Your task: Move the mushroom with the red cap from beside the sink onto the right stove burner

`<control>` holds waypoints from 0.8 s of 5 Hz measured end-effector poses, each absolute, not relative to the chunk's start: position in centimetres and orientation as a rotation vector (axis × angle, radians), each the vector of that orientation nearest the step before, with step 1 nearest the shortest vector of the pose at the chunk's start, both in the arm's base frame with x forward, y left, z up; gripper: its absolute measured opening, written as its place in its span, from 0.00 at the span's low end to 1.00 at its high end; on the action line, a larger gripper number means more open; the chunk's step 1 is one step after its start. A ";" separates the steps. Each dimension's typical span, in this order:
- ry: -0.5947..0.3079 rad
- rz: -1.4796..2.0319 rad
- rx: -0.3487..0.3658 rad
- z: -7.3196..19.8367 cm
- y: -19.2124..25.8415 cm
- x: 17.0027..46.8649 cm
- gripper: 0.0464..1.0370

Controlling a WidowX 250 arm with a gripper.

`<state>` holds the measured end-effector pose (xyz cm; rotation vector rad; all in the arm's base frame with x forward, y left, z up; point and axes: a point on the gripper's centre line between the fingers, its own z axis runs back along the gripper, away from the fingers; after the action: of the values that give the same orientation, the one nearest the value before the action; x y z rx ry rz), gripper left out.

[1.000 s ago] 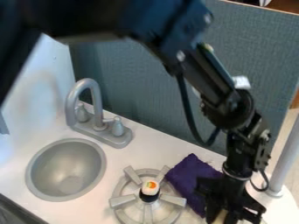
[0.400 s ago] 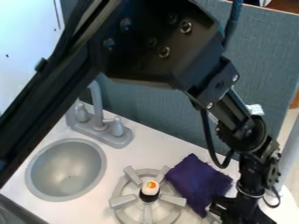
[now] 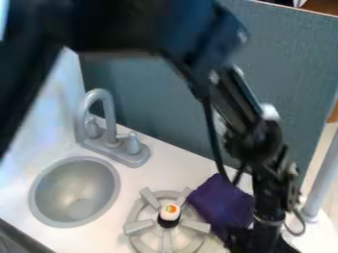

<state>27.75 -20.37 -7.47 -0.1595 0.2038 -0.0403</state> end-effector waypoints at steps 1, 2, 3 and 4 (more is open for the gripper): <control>0.154 0.011 -0.240 -3.1 -18.4 29.2 0.97; 0.111 0.005 -0.209 -1.3 -16.6 29.2 0.97; 0.057 0.011 -0.144 -1.2 -14.6 30.4 0.97; -0.068 -0.013 -0.045 -1.8 -14.1 33.8 0.97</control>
<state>33.78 -14.09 -1.81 -0.0446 -0.0682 -0.0133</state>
